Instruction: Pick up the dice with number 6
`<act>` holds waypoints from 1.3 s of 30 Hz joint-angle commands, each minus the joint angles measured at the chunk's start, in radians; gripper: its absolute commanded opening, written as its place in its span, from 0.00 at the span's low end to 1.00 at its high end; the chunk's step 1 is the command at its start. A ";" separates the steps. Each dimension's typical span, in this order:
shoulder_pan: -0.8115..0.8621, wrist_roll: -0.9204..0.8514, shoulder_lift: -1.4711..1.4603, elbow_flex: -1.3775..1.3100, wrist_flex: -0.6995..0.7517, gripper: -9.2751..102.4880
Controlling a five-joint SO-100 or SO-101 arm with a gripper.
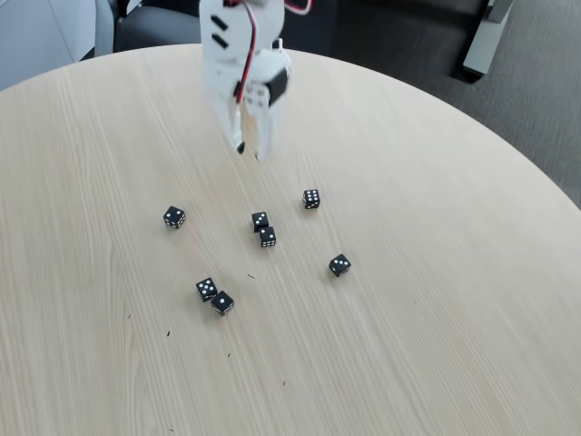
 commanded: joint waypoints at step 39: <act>0.080 0.706 -0.483 -0.106 -0.075 0.33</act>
